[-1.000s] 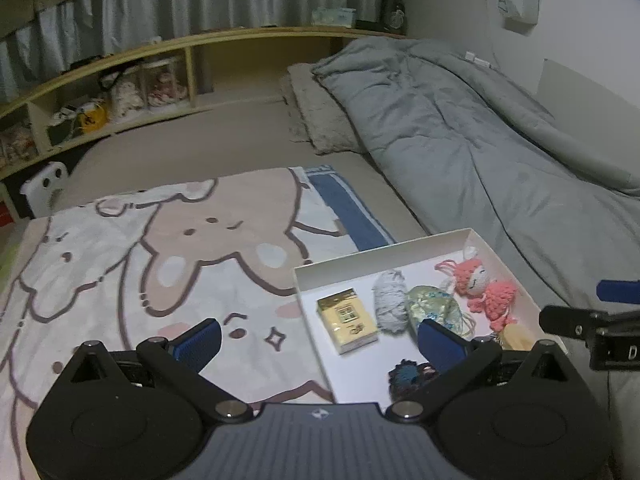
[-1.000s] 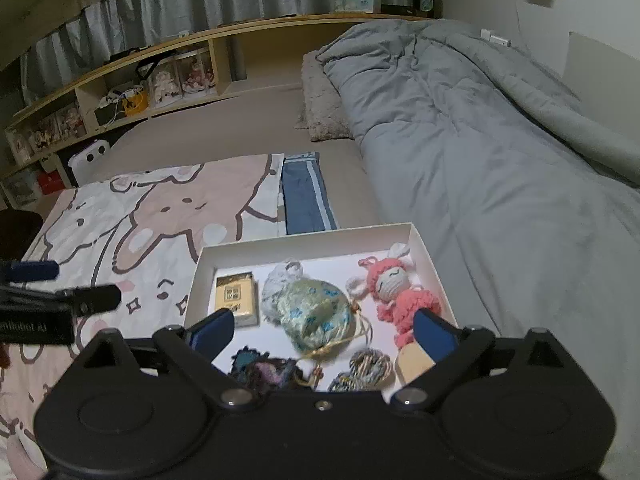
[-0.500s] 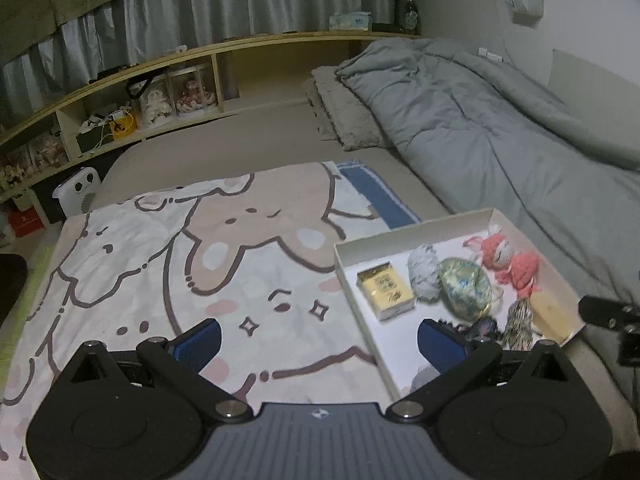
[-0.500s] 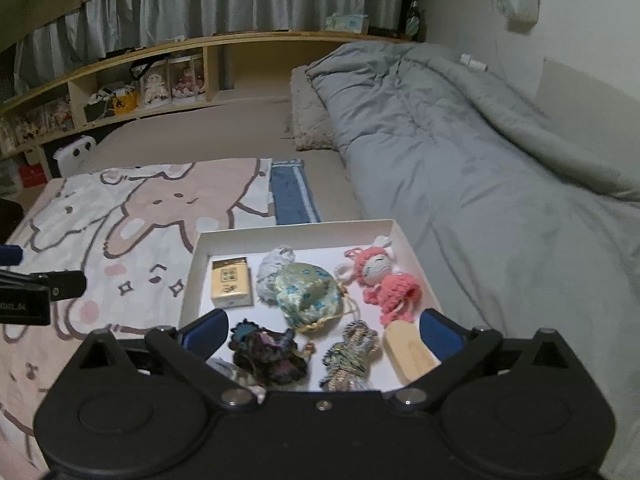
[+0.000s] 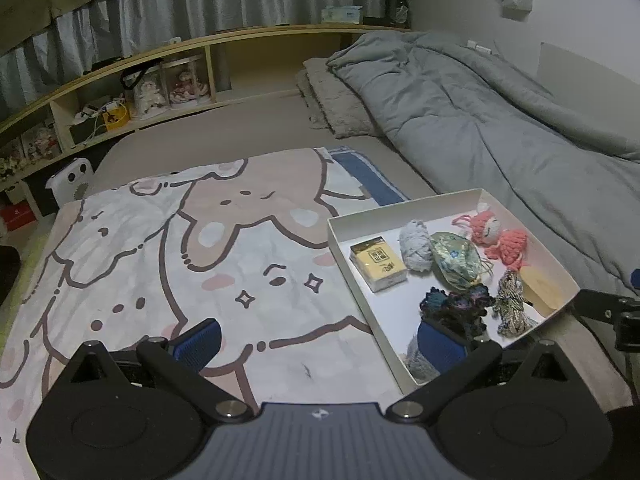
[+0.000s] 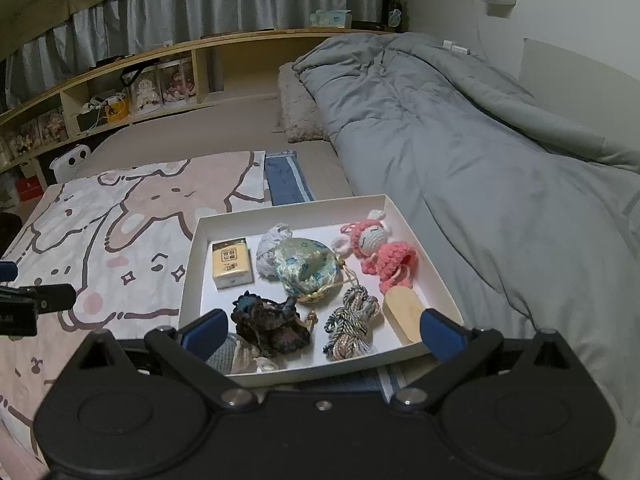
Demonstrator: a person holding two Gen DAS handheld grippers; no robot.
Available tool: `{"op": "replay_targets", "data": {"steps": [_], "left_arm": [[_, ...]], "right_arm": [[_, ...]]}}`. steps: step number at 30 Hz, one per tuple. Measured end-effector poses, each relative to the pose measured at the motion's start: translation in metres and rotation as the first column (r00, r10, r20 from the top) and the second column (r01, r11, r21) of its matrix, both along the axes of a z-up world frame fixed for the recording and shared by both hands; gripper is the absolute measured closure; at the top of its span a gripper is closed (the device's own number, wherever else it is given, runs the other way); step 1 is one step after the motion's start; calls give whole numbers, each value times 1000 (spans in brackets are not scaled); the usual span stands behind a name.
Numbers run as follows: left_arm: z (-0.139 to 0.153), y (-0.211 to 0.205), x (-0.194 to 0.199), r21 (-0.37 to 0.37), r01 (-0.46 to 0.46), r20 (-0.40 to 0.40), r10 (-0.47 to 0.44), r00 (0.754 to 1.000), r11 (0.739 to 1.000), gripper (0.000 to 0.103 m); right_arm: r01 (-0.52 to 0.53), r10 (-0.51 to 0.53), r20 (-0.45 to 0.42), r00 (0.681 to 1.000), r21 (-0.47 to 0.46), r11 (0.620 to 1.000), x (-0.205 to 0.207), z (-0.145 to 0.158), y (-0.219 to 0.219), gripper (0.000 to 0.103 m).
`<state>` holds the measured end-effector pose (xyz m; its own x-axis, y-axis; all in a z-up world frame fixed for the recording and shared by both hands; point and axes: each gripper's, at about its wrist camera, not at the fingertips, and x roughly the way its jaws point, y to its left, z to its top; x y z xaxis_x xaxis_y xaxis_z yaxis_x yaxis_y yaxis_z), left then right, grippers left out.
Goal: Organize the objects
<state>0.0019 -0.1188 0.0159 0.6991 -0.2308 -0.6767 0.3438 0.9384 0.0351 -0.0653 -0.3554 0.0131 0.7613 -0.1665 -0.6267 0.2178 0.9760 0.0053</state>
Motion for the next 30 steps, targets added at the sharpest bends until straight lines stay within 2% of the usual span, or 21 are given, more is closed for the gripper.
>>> {"op": "replay_targets", "data": {"steps": [6,10,16,22,30], "left_arm": [[-5,3,-2,0,7,-3,-7,1000,1000,0],[-13,5,-1,8,-1,-16,1,1000,1000,0],[-19,2,-2,25,-5,7,5,1000,1000,0],[-21,1,-2,15,-3,7,3,1000,1000,0],[-21,3,-3,11,-9,7,9,1000,1000,0]], "right_arm": [[14,-14,1,1000,-33,999,-3,-9,7,0],[23,-23,-2,1000,-9,1000,-3,-11,4,0],[39,-39,-4,999,-16,999,-4,-13,4,0],[35,-36,-15,999,-55,998,-3,-13,10,0],[32,-33,-19,999,-55,998,-2,-13,10,0]]}}
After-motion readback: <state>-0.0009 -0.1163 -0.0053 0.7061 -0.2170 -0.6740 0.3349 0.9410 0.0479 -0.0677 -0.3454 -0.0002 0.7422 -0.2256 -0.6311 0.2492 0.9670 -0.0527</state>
